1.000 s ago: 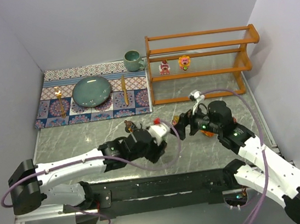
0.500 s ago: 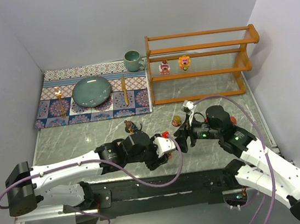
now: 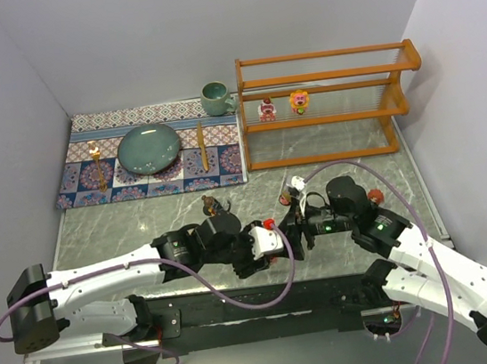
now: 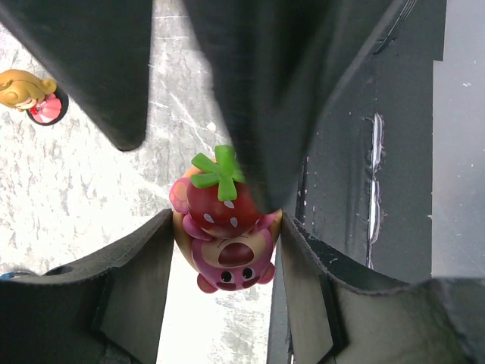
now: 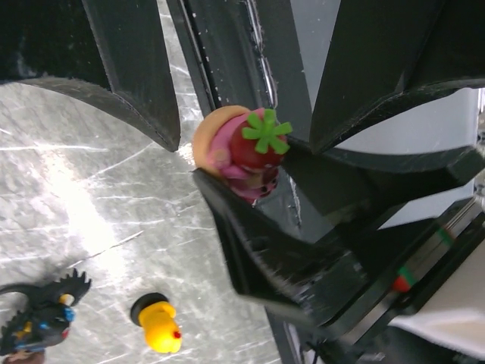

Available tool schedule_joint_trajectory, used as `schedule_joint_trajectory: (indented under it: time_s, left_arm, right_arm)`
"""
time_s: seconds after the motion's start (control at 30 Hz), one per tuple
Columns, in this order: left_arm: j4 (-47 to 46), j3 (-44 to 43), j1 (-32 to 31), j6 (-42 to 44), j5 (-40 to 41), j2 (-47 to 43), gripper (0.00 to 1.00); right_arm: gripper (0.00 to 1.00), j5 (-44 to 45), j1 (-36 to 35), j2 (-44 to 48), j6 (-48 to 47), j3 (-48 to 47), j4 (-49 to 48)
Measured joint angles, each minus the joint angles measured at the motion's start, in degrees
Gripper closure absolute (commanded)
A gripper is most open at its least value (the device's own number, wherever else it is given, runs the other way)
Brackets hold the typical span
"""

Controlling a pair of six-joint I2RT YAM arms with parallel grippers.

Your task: Place and organize the plastic toys onto the shelf

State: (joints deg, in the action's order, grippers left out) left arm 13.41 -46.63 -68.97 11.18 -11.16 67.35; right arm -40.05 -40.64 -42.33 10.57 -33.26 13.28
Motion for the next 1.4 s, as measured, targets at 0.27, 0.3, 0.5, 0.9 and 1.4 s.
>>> schedule_joint_trajectory:
  time_s: [0.27, 0.3, 0.5, 0.9, 1.4]
  left_arm:
    - [0.0, 0.0, 1.6, 0.2, -2.9, 0.0, 0.87]
    - [0.0, 0.0, 1.6, 0.3, -3.2, 0.1, 0.87]
    - [0.2, 0.0, 1.7, 0.4, -5.1, 1.2, 0.87]
    - [0.5, 0.0, 1.9, 0.8, -6.1, 1.2, 0.87]
    - [2.3, 0.1, 2.8, 0.6, -5.7, 1.1, 0.73]
  right_arm:
    - [0.29, 0.2, -2.7, -1.1, -1.1, 0.0, 0.1]
    - [0.3, 0.3, -2.9, -1.2, -1.2, 0.0, 0.1]
    - [0.42, 1.1, -3.3, -1.2, -1.6, 0.0, 0.1]
    - [0.57, 3.1, -5.4, -2.4, -2.4, 0.0, 1.4]
    - [1.0, 5.9, -6.0, -0.7, -3.0, 0.0, 2.0]
